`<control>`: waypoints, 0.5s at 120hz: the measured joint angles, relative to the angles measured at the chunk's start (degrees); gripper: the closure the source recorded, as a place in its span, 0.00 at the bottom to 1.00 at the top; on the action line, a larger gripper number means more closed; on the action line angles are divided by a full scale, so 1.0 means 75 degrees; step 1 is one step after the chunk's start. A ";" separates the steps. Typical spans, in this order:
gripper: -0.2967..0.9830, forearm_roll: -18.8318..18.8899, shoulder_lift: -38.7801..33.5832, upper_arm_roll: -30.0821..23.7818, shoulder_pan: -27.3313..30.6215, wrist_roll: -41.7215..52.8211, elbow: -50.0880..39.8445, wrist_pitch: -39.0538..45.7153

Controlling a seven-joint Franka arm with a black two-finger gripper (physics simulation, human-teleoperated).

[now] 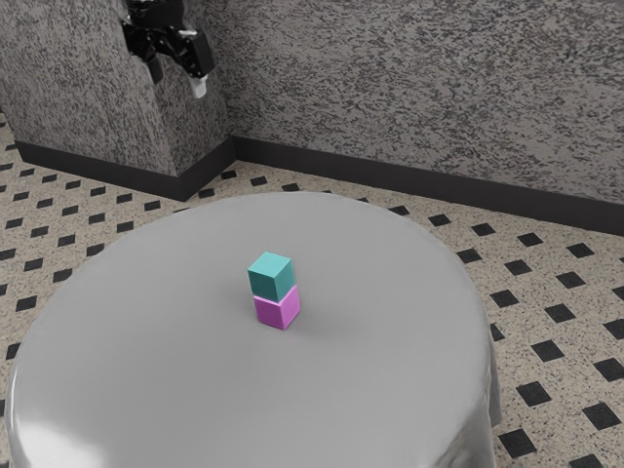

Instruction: Pick up the blue block with one arm, and put the blue block on the table with one arm

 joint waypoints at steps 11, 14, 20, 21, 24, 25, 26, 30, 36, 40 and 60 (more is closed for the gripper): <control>0.23 0.0011 0.0047 0.0007 -0.0001 0.0014 -0.0051 0.0019; 0.23 0.0013 0.0042 0.0013 -0.0002 0.0021 -0.0149 0.0022; 0.23 0.0011 -0.0022 0.0077 -0.0011 0.0027 -0.0412 0.0024; 0.23 0.0010 -0.0063 0.0086 -0.0008 0.0028 -0.0509 0.0027; 0.23 0.0007 -0.0267 0.0111 -0.0003 0.0030 -0.0924 0.0069; 0.23 0.0007 -0.0406 0.0118 -0.0003 0.0030 -0.1179 0.0115; 0.23 0.0008 -0.0558 0.0125 -0.0002 0.0031 -0.1477 0.0178; 0.23 0.0003 -0.1021 0.0145 0.0006 0.0031 -0.2481 0.0455; 0.23 -0.0015 -0.1514 0.0167 0.0023 -0.0001 -0.3802 0.0934; 0.23 -0.0032 -0.1725 0.0174 0.0045 -0.0034 -0.4471 0.1278; 0.23 -0.0594 -0.1447 0.0202 0.0194 -0.0157 -0.5410 0.2715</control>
